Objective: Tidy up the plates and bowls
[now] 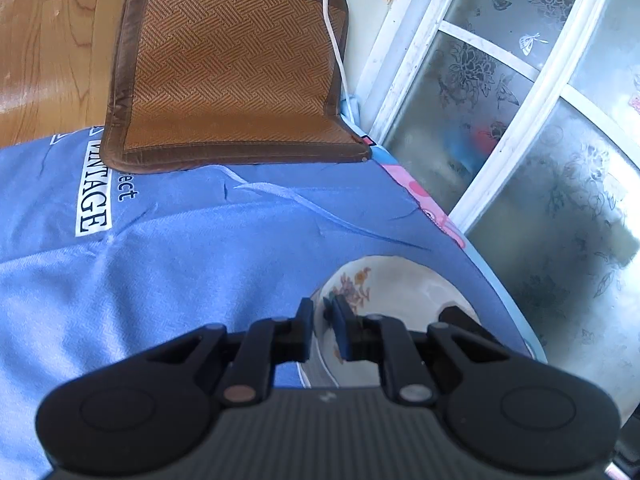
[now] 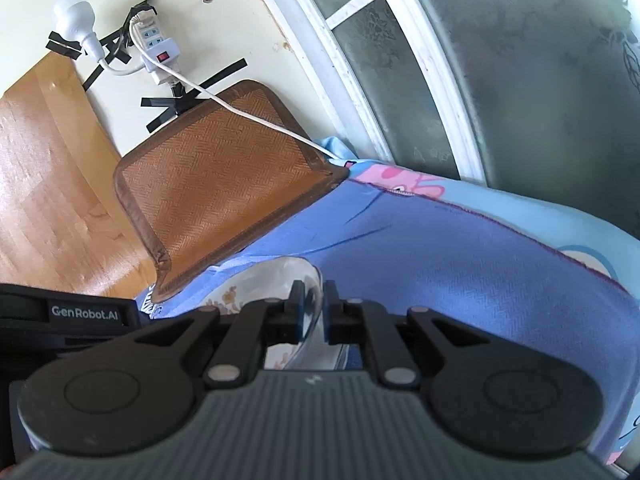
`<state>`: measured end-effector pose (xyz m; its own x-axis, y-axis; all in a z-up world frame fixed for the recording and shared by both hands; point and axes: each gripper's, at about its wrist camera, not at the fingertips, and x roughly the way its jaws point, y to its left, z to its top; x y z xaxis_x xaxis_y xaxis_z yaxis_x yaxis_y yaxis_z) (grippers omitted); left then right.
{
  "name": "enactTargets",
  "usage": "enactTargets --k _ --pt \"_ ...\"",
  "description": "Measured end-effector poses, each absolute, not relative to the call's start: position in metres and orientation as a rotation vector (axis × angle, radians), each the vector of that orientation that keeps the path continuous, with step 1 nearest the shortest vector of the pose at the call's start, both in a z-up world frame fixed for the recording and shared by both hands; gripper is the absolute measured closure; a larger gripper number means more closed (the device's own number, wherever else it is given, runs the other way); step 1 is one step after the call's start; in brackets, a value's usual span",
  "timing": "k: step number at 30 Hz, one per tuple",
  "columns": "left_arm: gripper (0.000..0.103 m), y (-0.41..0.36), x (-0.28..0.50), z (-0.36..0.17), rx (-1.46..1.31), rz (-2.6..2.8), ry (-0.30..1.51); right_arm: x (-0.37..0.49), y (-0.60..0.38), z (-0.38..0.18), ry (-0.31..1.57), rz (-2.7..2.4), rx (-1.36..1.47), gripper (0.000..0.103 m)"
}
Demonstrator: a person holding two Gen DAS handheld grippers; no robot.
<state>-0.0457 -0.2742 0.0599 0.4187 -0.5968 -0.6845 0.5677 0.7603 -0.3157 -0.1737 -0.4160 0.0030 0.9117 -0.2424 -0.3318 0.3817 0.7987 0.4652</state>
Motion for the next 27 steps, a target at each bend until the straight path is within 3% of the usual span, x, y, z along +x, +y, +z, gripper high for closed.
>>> enactTargets --k 11,17,20,27 --pt "0.091 -0.275 -0.047 0.058 -0.016 -0.728 0.869 -0.173 -0.413 0.002 0.273 -0.348 0.541 0.091" --pt "0.092 -0.272 -0.049 0.058 0.006 -0.721 0.845 -0.172 -0.408 0.0 0.28 -0.371 0.51 0.087" --pt "0.092 -0.268 -0.052 0.061 0.012 -0.723 0.825 -0.174 -0.406 0.002 0.258 -0.394 0.492 0.079" --pt "0.092 -0.257 -0.059 0.064 0.044 -0.714 0.77 -0.18 -0.398 0.012 0.191 -0.412 0.456 0.079"
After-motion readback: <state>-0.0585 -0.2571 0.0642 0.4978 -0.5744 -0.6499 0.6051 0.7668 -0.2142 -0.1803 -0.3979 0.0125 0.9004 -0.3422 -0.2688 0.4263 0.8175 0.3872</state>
